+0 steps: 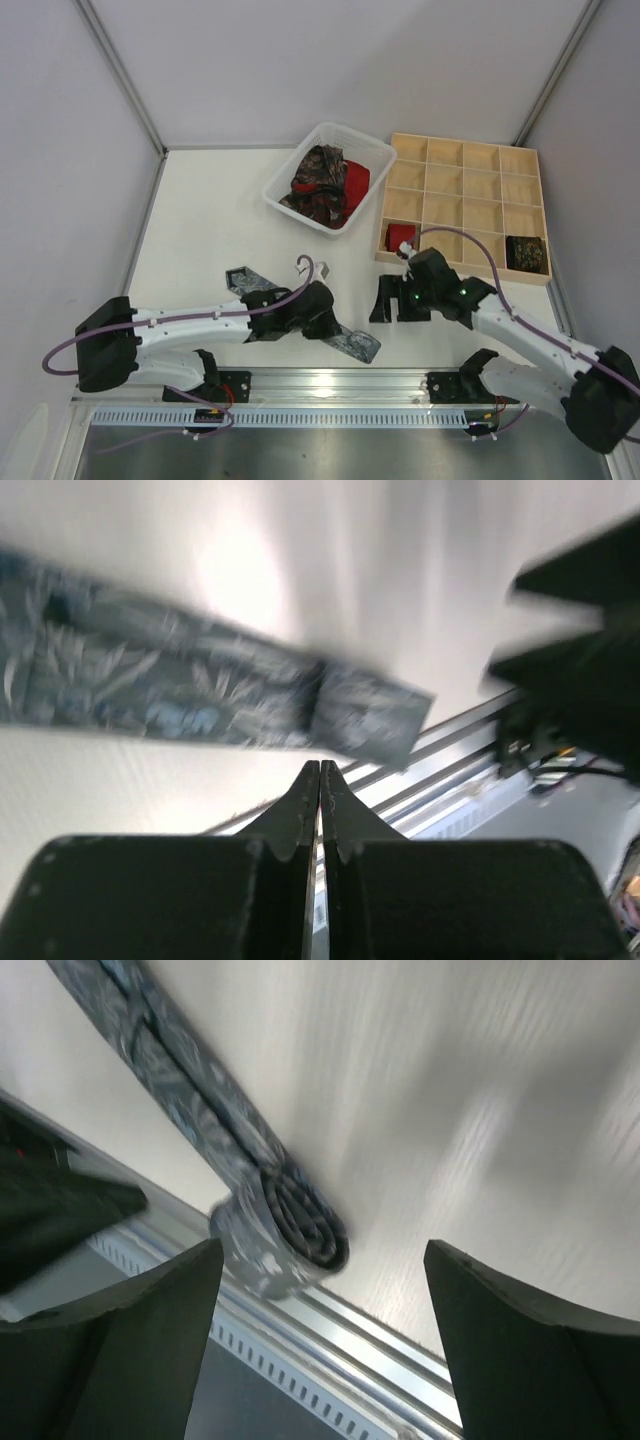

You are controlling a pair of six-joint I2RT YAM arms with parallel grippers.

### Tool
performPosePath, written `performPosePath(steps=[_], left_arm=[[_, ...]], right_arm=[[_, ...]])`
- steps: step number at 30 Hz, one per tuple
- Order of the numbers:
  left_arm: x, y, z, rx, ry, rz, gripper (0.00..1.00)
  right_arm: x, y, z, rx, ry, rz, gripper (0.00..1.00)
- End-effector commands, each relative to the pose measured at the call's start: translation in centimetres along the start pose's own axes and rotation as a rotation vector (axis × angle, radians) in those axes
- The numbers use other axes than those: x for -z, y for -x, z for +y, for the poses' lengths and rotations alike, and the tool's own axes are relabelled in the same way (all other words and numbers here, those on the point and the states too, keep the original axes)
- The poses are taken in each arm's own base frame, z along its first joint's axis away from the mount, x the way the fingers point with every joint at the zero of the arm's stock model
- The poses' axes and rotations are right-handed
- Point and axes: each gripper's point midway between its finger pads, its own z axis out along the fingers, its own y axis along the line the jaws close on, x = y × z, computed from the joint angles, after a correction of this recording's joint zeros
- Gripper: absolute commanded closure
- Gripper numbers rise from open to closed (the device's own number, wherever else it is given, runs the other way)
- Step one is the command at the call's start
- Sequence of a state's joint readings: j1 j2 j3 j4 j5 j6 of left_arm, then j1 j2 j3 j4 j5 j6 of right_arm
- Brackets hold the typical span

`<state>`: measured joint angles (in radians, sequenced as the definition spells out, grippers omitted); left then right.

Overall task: Roll the ties
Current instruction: Roll the tie

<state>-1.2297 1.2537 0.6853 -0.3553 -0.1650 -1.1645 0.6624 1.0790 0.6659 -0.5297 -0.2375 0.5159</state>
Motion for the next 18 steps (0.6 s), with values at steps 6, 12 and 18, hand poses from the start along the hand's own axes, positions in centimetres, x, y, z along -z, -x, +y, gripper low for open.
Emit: performPosePath(steps=[6, 12, 18], left_arm=[[-1.4, 4.0, -4.8, -0.096, -0.163, 0.045, 0.95], [-3.2, 2.5, -5.7, -0.107, -0.213, 0.133, 0.96], [-3.8, 1.7, -4.5, -0.096, -0.194, 0.144, 0.96]], right_arm=[[0.7, -6.8, 2.3, -0.373, 0.314, 0.052, 0.03], [-0.3, -8.0, 1.6, -0.56, 0.419, -0.007, 0.11], [-1.4, -9.2, 1.1, -0.602, 0.408, 0.032, 0.16]])
